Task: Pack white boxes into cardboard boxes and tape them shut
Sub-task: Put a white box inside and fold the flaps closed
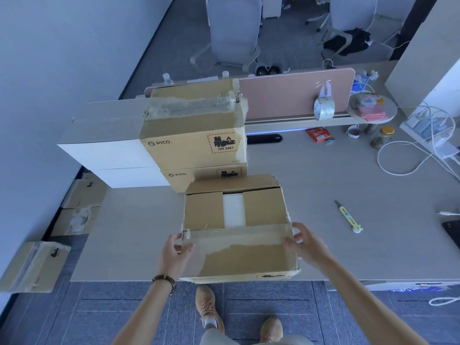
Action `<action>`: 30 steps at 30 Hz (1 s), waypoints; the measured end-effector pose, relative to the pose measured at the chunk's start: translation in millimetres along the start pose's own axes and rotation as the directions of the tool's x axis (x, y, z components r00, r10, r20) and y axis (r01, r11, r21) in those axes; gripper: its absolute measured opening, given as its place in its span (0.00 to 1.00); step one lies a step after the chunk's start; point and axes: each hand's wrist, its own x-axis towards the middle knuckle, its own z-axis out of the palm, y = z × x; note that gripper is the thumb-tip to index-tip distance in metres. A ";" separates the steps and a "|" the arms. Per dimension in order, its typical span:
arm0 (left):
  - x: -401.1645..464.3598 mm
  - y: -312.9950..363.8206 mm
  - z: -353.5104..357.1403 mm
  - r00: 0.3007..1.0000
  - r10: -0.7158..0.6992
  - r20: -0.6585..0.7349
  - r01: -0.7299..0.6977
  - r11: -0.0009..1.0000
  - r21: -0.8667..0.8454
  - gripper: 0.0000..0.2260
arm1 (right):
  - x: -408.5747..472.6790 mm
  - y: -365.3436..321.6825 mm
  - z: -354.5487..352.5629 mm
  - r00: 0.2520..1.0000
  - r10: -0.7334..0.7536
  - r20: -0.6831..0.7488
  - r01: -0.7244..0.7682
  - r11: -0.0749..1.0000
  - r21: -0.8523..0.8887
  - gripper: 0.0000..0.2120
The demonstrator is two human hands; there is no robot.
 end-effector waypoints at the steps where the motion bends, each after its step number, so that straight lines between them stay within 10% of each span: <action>1: 1.2 1.2 -0.6 1.000 -0.016 -0.003 0.016 1.000 -0.001 0.23 | 1.9 -0.9 -1.2 1.000 0.016 0.008 -0.016 1.000 0.005 0.26; 12: 29.6 47.1 -18.3 0.986 -0.033 0.162 0.012 0.992 0.129 0.35 | 27.0 -45.5 -18.8 1.000 0.003 -0.005 -0.003 0.998 0.061 0.48; 30: 123.0 105.6 13.6 0.996 -0.023 0.089 0.042 0.975 -0.219 0.32 | 107.4 -119.3 -4.7 0.972 0.141 -0.190 -0.094 0.968 0.234 0.30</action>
